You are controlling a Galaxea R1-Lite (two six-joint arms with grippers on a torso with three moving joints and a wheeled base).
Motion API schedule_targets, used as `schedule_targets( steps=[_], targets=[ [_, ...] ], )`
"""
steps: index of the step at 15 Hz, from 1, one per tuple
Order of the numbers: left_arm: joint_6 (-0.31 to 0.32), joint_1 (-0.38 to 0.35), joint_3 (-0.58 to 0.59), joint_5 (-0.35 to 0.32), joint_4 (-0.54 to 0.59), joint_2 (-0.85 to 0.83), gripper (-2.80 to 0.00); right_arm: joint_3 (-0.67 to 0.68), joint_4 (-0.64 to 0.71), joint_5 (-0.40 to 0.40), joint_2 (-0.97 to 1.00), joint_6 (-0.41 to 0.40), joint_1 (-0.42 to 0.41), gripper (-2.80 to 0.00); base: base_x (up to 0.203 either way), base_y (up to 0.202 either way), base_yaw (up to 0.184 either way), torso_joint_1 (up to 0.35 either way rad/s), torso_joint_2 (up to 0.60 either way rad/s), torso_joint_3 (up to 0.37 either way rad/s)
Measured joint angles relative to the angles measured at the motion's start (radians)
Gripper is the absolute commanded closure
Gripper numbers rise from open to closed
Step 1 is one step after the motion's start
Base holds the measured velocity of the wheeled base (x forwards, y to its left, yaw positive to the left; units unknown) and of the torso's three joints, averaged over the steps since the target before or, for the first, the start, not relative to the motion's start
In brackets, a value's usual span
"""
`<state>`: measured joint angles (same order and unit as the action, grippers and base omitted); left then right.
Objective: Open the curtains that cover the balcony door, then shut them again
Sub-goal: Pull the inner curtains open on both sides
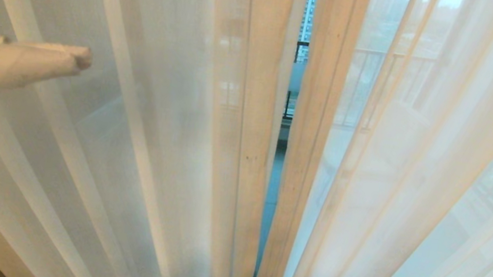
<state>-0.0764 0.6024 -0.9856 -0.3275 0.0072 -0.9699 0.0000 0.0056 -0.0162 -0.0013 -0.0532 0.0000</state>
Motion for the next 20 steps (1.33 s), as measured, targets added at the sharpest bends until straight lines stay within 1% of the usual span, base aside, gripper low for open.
schedule_targets(
  steps=[2,4,5,6,9,13,16,20],
  targets=[
    [0.002,0.043,-0.015,0.032,0.0,-0.029,0.0,0.0,0.0,0.0,0.0,0.0,0.0,0.0,0.0,0.0,0.0,0.0,0.0,0.0],
    [0.002,0.119,-0.038,0.108,0.0,-0.063,0.0,0.0,0.0,-0.001,0.0,0.0,0.0,0.0,0.0,0.0,0.0,0.0,0.0,0.0],
    [0.003,0.154,-0.051,0.151,-0.004,-0.083,-0.26,0.0,0.0,0.0,0.0,0.0,0.0,0.0,0.0,0.0,0.0,0.0,0.0,0.0],
    [0.003,0.179,-0.063,0.186,-0.02,-0.105,-2.8,0.0,0.0,0.0,0.0,0.0,0.0,0.0,0.0,0.0,0.0,0.0,0.0,0.0],
    [0.003,0.228,-0.08,0.249,-0.09,-0.162,-2.8,0.0,0.0,-0.001,0.0,0.0,0.0,0.0,0.0,0.0,0.0,0.0,0.0,0.0],
    [0.003,0.267,-0.119,0.357,-0.092,-0.232,-2.8,0.0,0.0,0.0,0.0,0.0,0.0,0.0,0.0,0.0,0.0,0.0,0.0,0.0],
    [0.005,0.275,-0.171,0.455,-0.094,-0.292,-2.8,0.0,0.0,0.0,0.0,0.0,0.0,0.0,0.0,0.0,0.0,0.0,0.0,0.0],
    [0.005,0.274,-0.246,0.556,-0.095,-0.377,-2.8,0.0,0.0,0.0,0.0,0.0,0.0,0.0,0.0,0.0,0.0,0.0,0.0,0.0]
  ],
)
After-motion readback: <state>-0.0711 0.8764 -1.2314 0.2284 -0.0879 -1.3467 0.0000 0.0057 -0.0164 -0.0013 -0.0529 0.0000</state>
